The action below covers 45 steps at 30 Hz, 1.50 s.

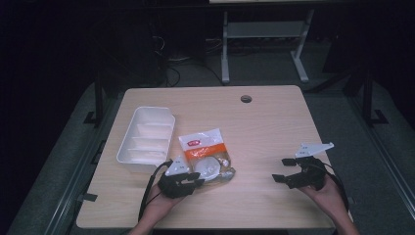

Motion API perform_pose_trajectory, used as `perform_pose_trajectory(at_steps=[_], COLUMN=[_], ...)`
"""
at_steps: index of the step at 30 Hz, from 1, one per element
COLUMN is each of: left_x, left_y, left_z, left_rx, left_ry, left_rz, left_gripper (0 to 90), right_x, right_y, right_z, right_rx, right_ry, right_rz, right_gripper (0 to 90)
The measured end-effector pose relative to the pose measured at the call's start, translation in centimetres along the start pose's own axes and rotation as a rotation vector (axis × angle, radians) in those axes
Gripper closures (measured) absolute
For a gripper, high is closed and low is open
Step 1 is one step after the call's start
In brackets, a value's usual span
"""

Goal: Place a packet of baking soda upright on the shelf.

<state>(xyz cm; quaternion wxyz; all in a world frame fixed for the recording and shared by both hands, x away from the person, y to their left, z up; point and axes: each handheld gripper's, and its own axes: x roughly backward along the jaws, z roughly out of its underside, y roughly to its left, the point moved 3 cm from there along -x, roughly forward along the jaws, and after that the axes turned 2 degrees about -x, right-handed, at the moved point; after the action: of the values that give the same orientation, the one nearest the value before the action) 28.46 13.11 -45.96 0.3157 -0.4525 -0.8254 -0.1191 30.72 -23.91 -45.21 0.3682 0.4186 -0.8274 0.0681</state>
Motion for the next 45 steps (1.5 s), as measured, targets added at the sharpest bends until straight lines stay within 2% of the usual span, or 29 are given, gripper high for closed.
perform_pose_trajectory(at_steps=[2,4,5,6,7,11,12,13,15,21,23,25,28,32,33,36,39,45], left_x=[-0.8,-1.1,-1.6,-1.6,-1.9,-2.3,-2.4,-2.4,-2.3,-2.4,-2.4,-2.5,-2.5,-2.5,-2.5,-2.5,-2.5,-2.5], left_y=[0.3,0.3,0.5,0.5,0.5,0.9,1.0,1.2,1.3,1.5,1.5,1.6,1.6,1.6,1.6,1.6,1.6,1.5], left_z=[-0.8,-1.0,-1.2,-1.2,-1.3,-1.2,-1.1,-1.1,-1.1,-1.1,-1.0,-1.0,-0.9,-0.9,-0.9,-0.8,-0.8,-0.8], left_rx=[-0.012,-0.012,-0.017,-0.017,-0.021,-0.022,-0.019,-0.016,-0.013,-0.017,-0.019,-0.03,-0.03,-0.036,-0.033,-0.026,-0.032,-0.031], left_ry=[0.015,0.022,0.041,0.041,0.048,0.067,0.065,0.065,0.064,0.072,0.072,0.073,0.069,0.068,0.069,0.064,0.062,0.059], left_rz=[0.0,0.002,-0.002,-0.002,-0.012,-0.025,-0.024,-0.029,-0.033,-0.037,-0.036,-0.039,-0.041,-0.045,-0.044,-0.04,-0.044,-0.048], left_gripper=[76.3,77.3,80.1,81.0,81.9,82.4,82.4,83.3,83.3,85.7,86.0,87.5,89.3,89.9,89.9,89.9,89.8,89.8], right_x=[-0.3,-0.5,-1.0,-1.0,-1.7,-3.2,-3.2,-4.1,-4.5,-8.0,-8.4,-10.2,-11.7,-13.1,-14.1,-14.9,-16.5,-18.4], right_y=[0.0,0.0,-0.2,-0.2,-0.4,-0.7,-0.7,-0.9,-0.9,-0.6,-0.6,-0.6,-0.7,-0.8,-0.8,-1.0,-1.9,-2.7], right_z=[-1.6,-2.2,-3.4,-3.4,-4.7,-6.7,-6.7,-7.9,-8.5,-12.9,-13.3,-14.7,-15.6,-16.4,-16.8,-16.9,-16.6,-16.1], right_rx=[0.012,0.019,0.026,0.026,0.021,0.03,0.03,0.038,0.041,0.083,0.087,0.095,0.089,0.075,0.075,0.071,0.026,0.006], right_ry=[0.006,0.009,0.015,0.015,0.031,0.068,0.068,0.087,0.094,0.149,0.155,0.171,0.197,0.196,0.215,0.207,0.227,0.244], right_rz=[-0.007,-0.008,-0.013,-0.013,-0.03,-0.045,-0.045,-0.058,-0.061,-0.076,-0.077,-0.08,-0.081,-0.096,-0.094,-0.091,-0.1,-0.102], right_gripper=[21.7,21.5,21.2,21.2,20.6,20.6,20.6,20.7,20.6,21.0,21.1,21.4,21.6,22.4,22.5,24.3,26.1,33.2])
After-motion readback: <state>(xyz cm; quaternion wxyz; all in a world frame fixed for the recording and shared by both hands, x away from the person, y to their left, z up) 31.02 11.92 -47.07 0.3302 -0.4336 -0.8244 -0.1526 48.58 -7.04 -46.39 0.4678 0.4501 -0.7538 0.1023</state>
